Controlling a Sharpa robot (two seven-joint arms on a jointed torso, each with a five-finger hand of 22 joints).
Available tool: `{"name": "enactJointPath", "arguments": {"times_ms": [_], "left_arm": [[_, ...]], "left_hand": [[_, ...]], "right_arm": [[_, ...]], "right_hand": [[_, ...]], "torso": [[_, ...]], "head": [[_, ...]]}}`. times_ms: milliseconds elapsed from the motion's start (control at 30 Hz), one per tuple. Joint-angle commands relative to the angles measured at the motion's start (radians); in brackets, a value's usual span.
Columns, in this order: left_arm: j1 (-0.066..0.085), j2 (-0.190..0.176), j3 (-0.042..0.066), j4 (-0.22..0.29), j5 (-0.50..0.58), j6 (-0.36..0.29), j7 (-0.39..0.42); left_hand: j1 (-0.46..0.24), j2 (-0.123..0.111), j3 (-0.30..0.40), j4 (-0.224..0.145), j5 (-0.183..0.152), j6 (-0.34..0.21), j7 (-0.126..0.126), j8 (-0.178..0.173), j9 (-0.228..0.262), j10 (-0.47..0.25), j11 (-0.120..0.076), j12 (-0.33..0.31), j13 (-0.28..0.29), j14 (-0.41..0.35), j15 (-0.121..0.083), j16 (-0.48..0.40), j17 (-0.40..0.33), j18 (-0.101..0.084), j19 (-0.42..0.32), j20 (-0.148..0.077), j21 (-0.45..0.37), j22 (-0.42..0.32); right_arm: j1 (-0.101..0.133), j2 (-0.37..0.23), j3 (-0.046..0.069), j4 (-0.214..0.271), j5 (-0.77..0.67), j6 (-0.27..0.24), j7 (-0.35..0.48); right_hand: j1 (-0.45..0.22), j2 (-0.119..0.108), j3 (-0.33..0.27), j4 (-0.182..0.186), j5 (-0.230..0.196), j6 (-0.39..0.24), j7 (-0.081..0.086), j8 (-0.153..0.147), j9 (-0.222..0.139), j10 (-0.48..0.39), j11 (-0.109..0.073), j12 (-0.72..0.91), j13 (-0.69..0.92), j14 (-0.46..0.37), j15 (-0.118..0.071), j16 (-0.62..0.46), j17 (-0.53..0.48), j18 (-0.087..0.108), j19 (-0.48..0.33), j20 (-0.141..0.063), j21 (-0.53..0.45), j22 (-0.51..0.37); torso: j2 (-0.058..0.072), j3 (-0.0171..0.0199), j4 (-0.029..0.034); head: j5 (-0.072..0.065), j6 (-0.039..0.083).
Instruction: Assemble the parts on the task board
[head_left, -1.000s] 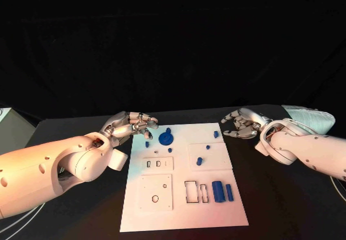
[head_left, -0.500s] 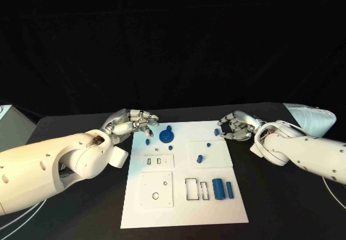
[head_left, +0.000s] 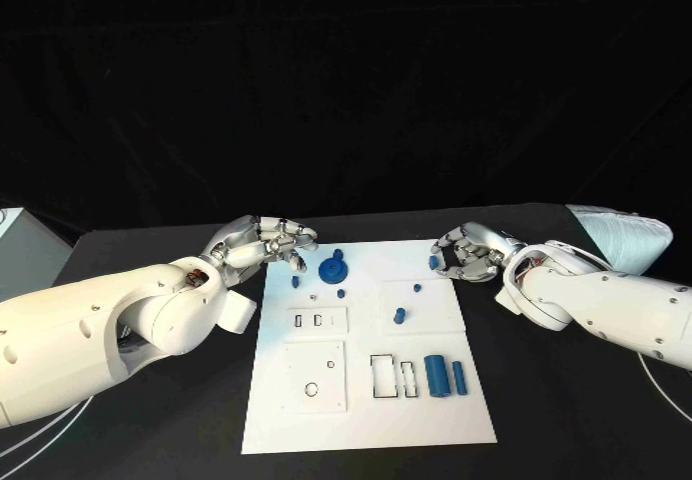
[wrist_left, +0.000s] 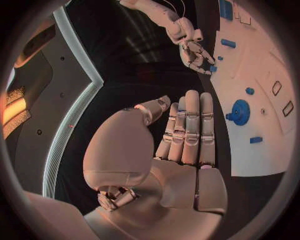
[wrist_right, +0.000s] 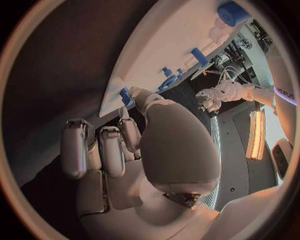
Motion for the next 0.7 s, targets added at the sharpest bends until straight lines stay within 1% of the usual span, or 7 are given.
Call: {"name": "enactJointPath", "arguments": {"times_ms": [33, 167, 367, 500, 700], "left_arm": [[0.0, 0.0, 0.0, 0.002, -0.003, 0.019, 0.012], [0.0, -0.001, 0.0, 0.003, -0.003, 0.019, 0.011], [0.0, -0.002, 0.0, 0.005, -0.004, 0.021, 0.009], [0.0, -0.003, 0.0, 0.005, -0.004, 0.022, 0.008], [0.0, -0.003, 0.0, 0.005, -0.004, 0.023, 0.007]], "left_hand": [[-0.003, -0.006, 0.003, 0.0, 0.001, -0.006, -0.001, -0.003, 0.001, -0.005, 0.001, 0.002, 0.001, -0.006, 0.001, 0.0, 0.002, 0.006, 0.002, 0.008, -0.004, -0.002], [-0.003, -0.006, 0.003, 0.0, 0.001, -0.006, -0.001, -0.003, 0.001, -0.005, 0.001, 0.002, 0.001, -0.006, 0.001, 0.0, 0.002, 0.006, 0.002, 0.008, -0.004, -0.002], [-0.001, -0.006, 0.004, 0.0, 0.001, -0.006, -0.001, -0.003, 0.001, -0.005, 0.001, 0.003, 0.001, -0.006, 0.001, 0.0, 0.002, 0.006, 0.002, 0.008, -0.005, -0.002], [-0.001, -0.006, 0.004, 0.0, 0.001, -0.006, -0.001, -0.003, 0.001, -0.005, 0.001, 0.003, 0.001, -0.006, 0.001, 0.0, 0.002, 0.006, 0.002, 0.008, -0.005, -0.002], [-0.001, -0.006, 0.004, 0.0, 0.001, -0.006, -0.001, -0.003, 0.001, -0.005, 0.001, 0.003, 0.001, -0.006, 0.001, 0.0, 0.002, 0.006, 0.002, 0.008, -0.005, -0.002]], "right_arm": [[-0.001, 0.004, 0.0, -0.004, -0.008, 0.014, -0.005], [-0.003, 0.009, 0.0, -0.007, -0.008, 0.016, -0.007], [-0.006, 0.015, -0.001, -0.009, -0.008, 0.014, -0.009], [-0.007, 0.018, -0.001, -0.01, -0.008, 0.012, -0.01], [-0.007, 0.021, -0.001, -0.012, -0.008, 0.008, -0.012]], "right_hand": [[-0.002, 0.007, 0.009, -0.002, 0.005, 0.015, -0.001, 0.009, 0.002, 0.009, -0.003, 0.006, 0.039, 0.079, 0.001, 0.006, 0.165, -0.005, 0.009, -0.003, 0.008, 0.134], [-0.005, 0.007, 0.013, -0.002, 0.006, 0.022, -0.003, 0.014, 0.004, 0.01, -0.004, 0.007, 0.04, 0.079, 0.0, 0.007, 0.166, -0.005, 0.01, -0.004, 0.009, 0.135], [-0.009, 0.01, 0.018, -0.002, 0.006, 0.028, -0.004, 0.018, 0.004, 0.011, -0.005, 0.008, 0.04, 0.08, -0.002, 0.008, 0.168, -0.005, 0.01, -0.005, 0.01, 0.135], [-0.011, 0.011, 0.02, -0.001, 0.005, 0.029, -0.005, 0.019, 0.004, 0.012, -0.006, 0.009, 0.041, 0.08, -0.002, 0.008, 0.168, -0.006, 0.011, -0.005, 0.01, 0.136], [-0.013, 0.013, 0.022, 0.0, 0.005, 0.03, -0.005, 0.02, 0.004, 0.014, -0.006, 0.011, 0.043, 0.081, -0.002, 0.01, 0.172, -0.006, 0.013, -0.006, 0.013, 0.138]], "torso": [[0.001, 0.0008, -0.0007], [0.001, 0.0016, -0.0016], [0.0, 0.0017, -0.0014], [0.0, 0.0026, -0.001], [0.0, 0.0025, -0.0011]], "head": [[0.001, -0.004], [0.001, -0.005], [0.002, -0.008], [0.003, -0.008], [0.002, -0.006]]}}
